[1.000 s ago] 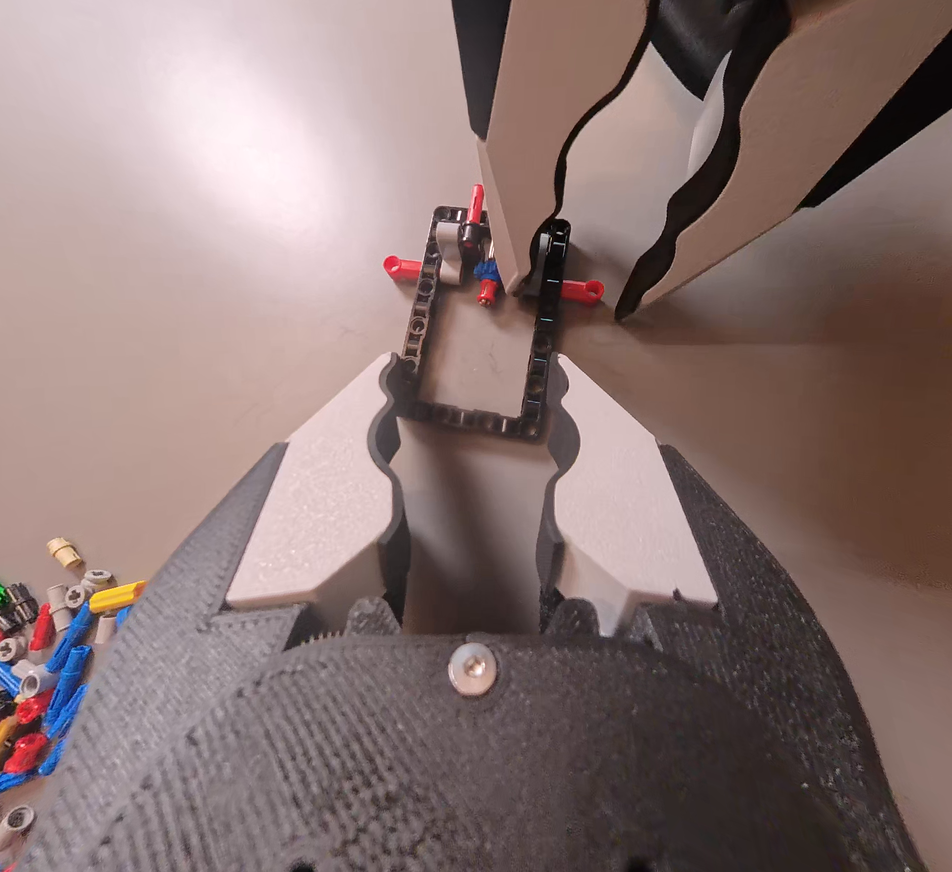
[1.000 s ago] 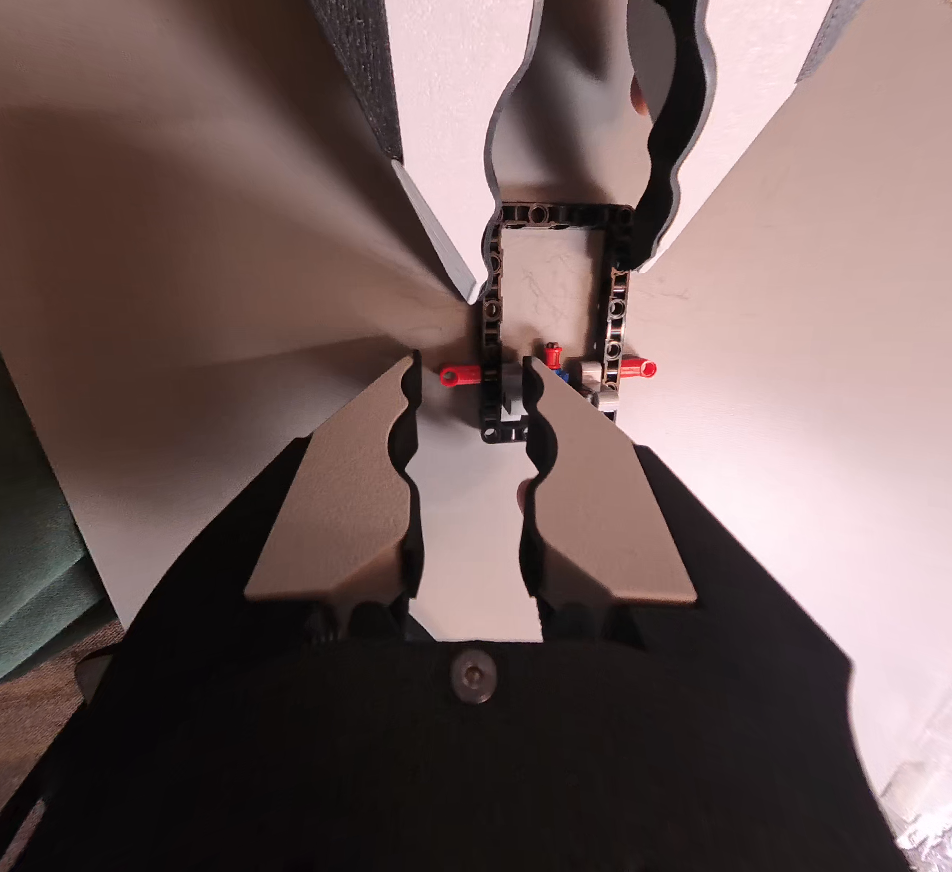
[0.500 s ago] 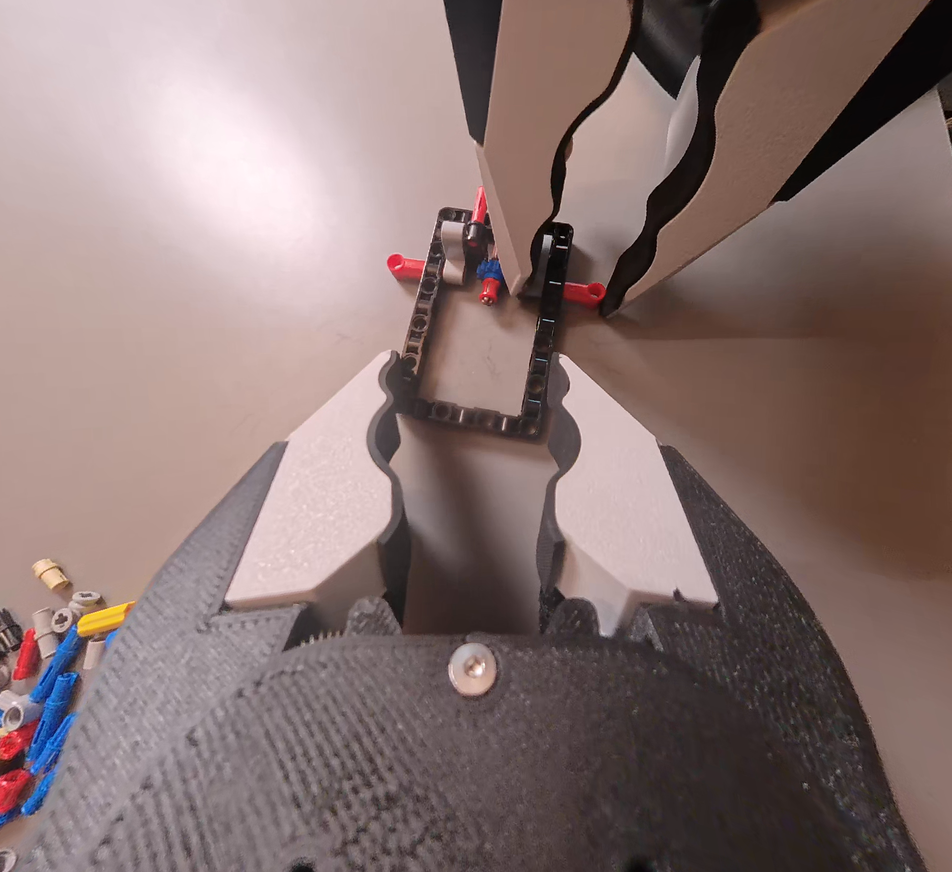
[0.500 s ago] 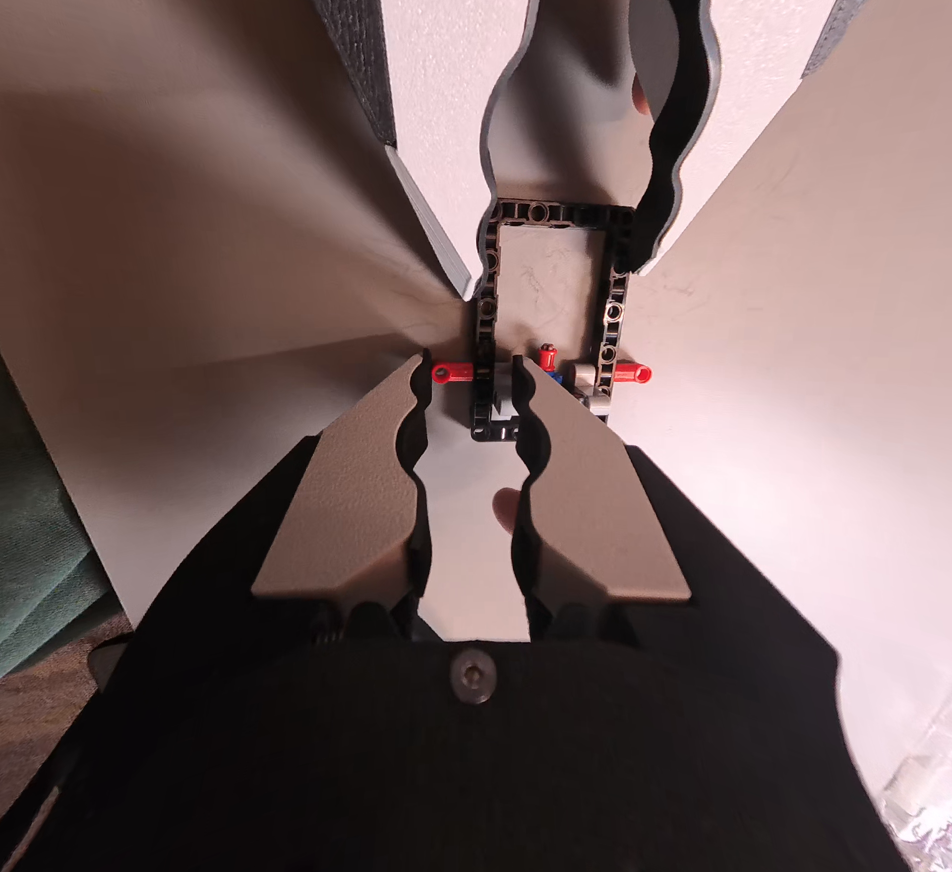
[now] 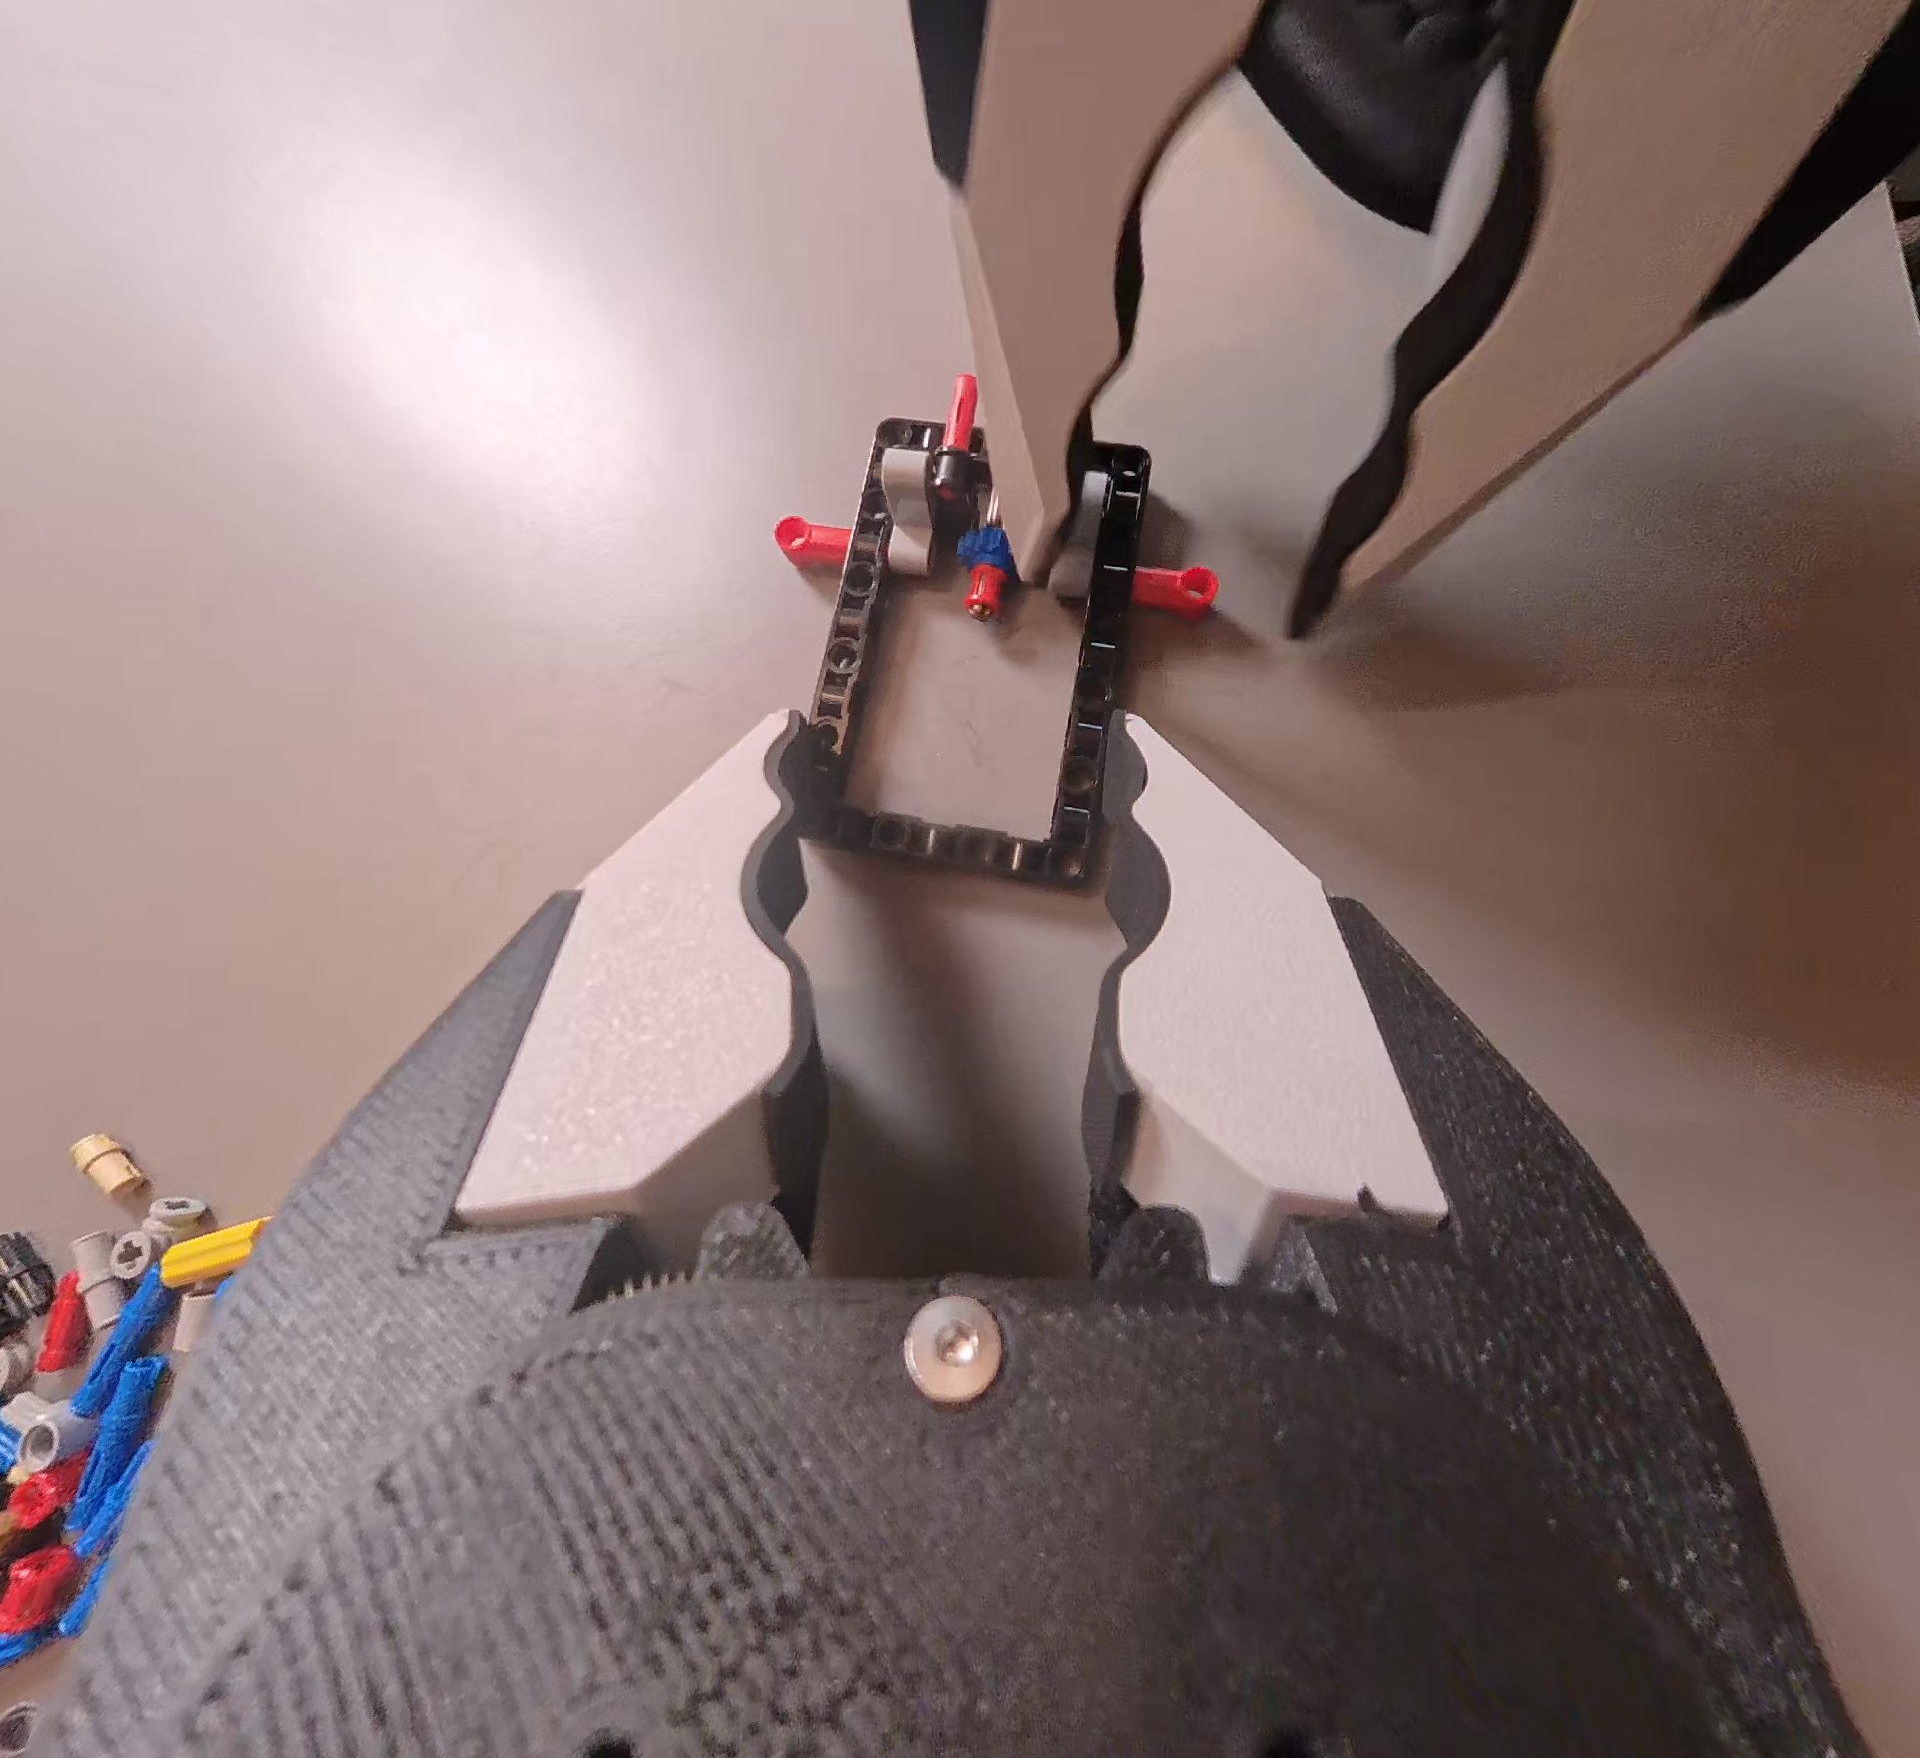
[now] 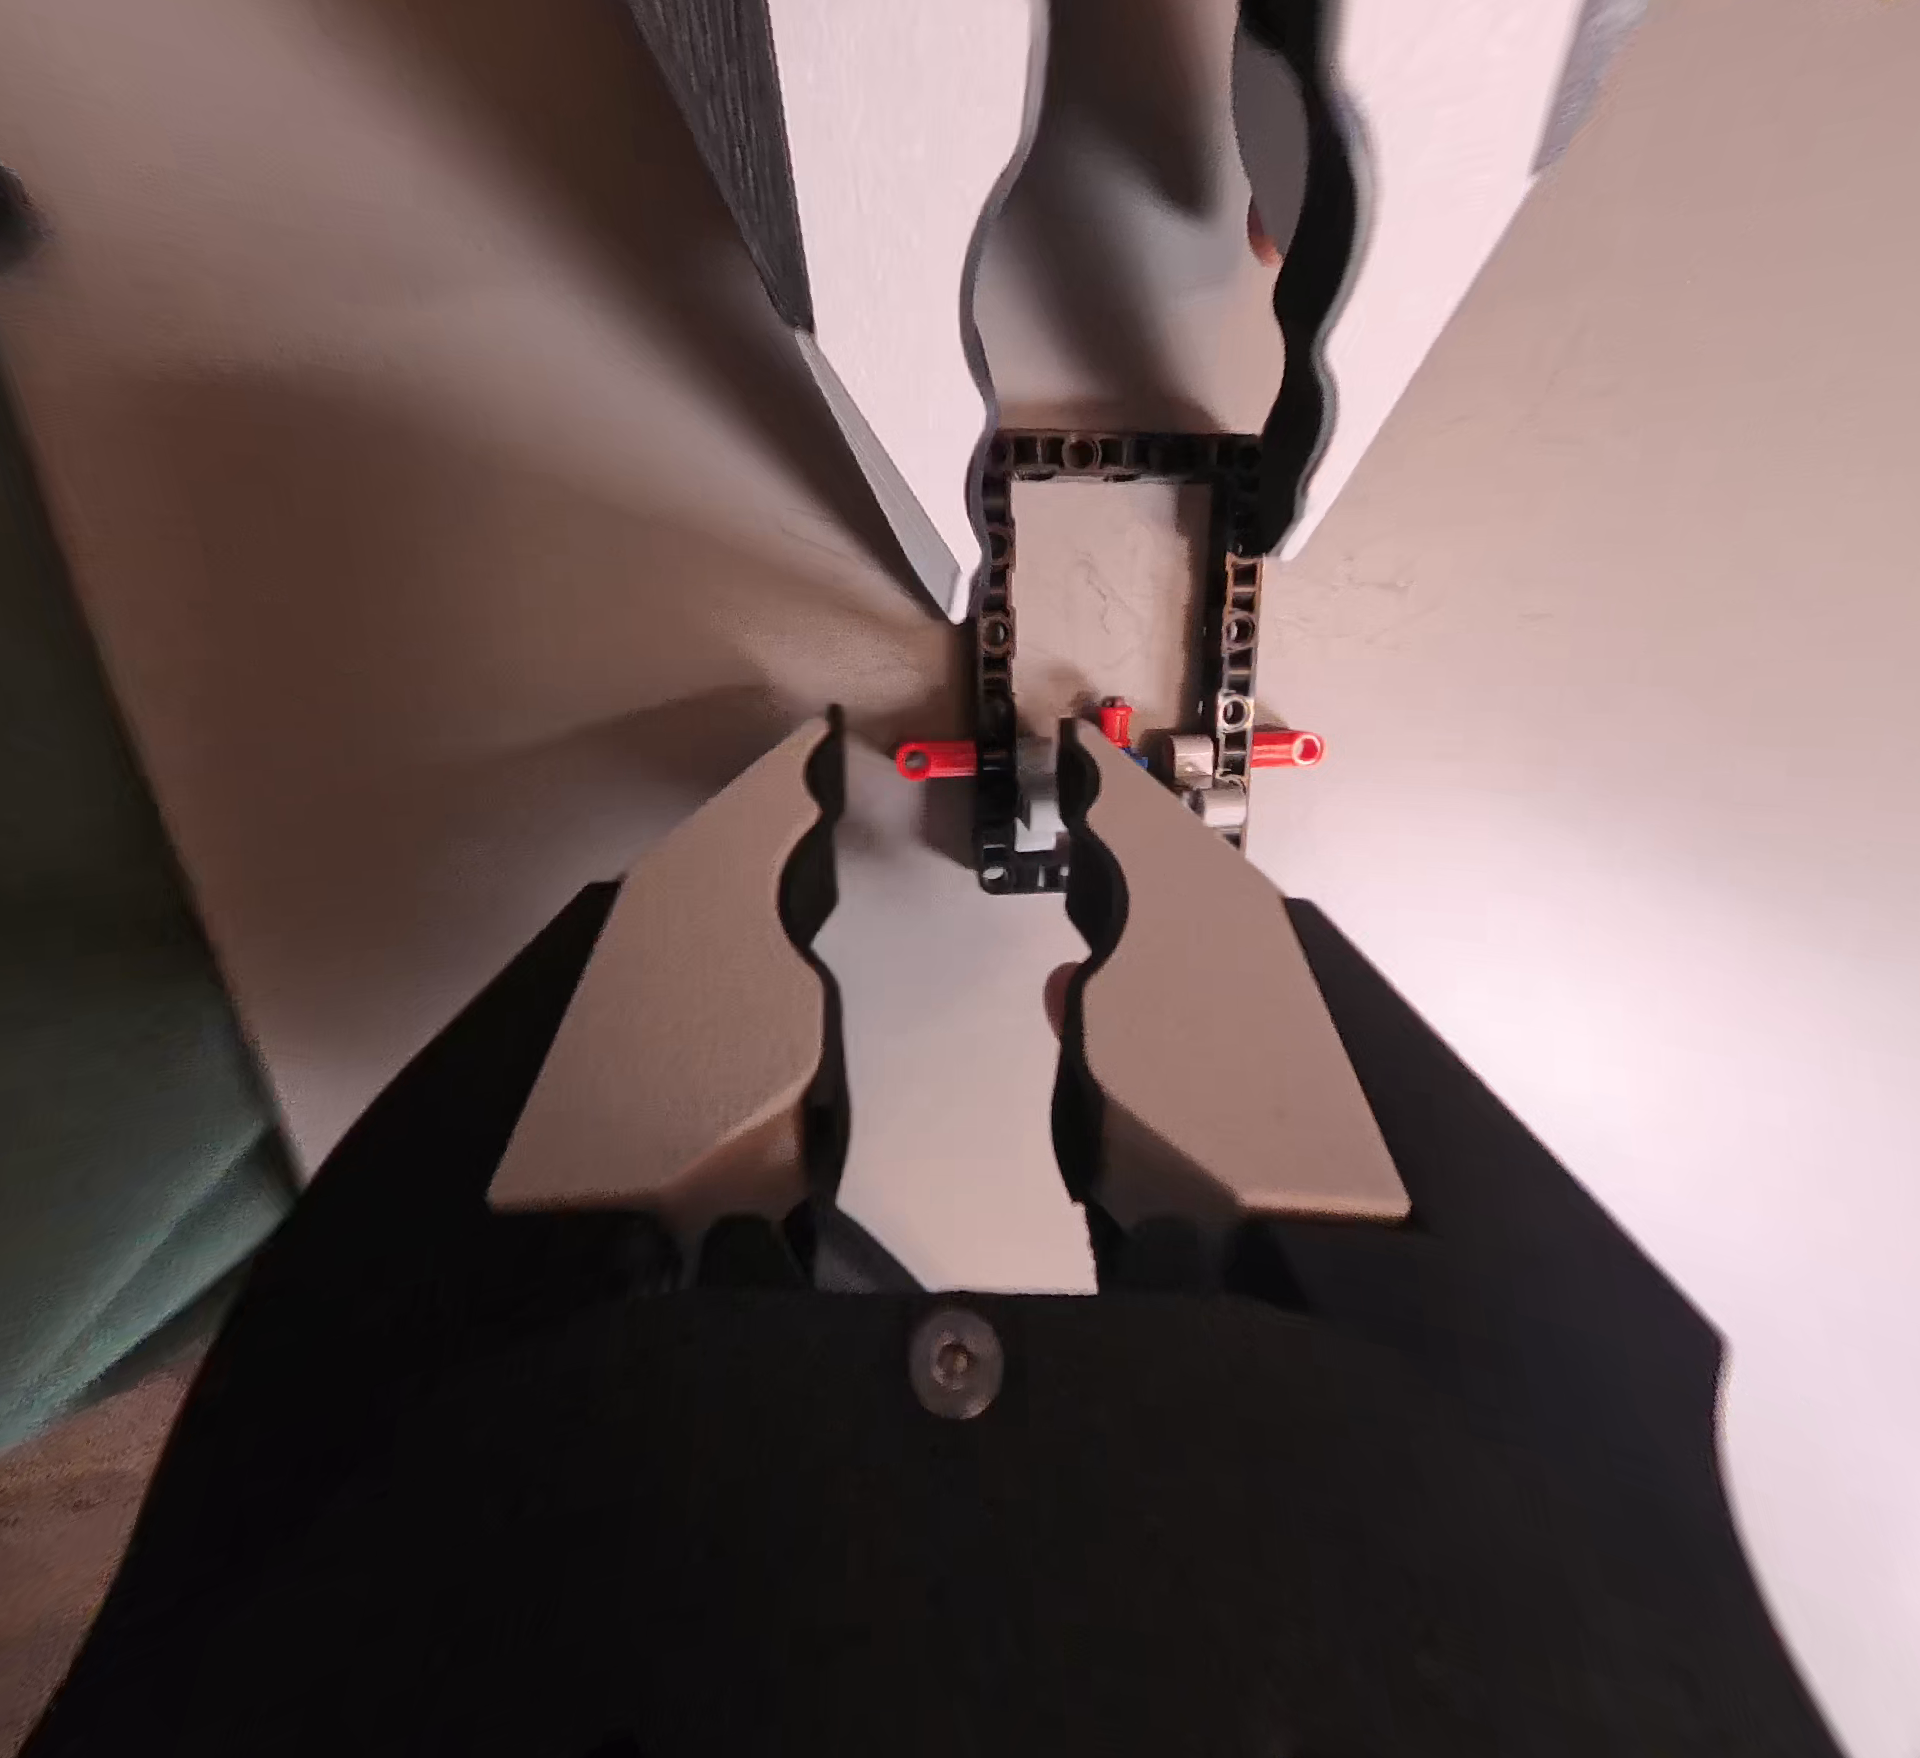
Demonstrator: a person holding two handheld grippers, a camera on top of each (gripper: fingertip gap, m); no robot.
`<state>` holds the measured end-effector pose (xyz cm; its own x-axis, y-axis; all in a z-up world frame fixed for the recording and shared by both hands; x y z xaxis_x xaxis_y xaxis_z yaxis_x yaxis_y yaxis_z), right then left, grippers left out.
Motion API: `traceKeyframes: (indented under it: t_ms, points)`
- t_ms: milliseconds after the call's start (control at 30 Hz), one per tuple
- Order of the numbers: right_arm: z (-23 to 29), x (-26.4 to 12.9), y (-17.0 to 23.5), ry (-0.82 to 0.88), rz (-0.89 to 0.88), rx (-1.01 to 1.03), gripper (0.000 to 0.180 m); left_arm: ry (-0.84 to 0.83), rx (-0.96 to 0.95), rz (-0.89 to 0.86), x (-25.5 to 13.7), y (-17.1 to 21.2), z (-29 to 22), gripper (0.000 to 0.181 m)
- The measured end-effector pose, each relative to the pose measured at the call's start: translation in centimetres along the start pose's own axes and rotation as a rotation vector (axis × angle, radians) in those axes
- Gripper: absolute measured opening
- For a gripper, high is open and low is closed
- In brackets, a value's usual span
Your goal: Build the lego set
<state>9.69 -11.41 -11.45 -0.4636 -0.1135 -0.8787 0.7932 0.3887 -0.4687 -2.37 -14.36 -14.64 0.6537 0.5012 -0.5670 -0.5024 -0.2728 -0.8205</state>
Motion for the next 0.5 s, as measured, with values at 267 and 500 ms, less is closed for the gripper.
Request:
traceKeyframes:
  t_ms: [267,500]
  points:
    - [-6.1,-3.4,1.1,0.025,-0.156,0.142,0.042,0.016,0.002,-0.004,-0.1,0.1,0.1,0.056]
    - [-7.7,0.9,0.8,-0.167,0.016,0.154,0.038,0.022,-0.002,-0.015,-0.1,0.2,0.2,0.057]
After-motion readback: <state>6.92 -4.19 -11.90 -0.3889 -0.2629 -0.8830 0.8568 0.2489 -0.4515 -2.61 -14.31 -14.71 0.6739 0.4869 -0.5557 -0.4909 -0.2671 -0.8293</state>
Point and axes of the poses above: each gripper's, where its closed fingertips meet, x out along the fingers, y out of its underside, z = x × y across the jaws, the point moved 10 cm from there along -x, back along the fingers, and after that the axes turned 8 degrees about -z, right-handed, at the moved point
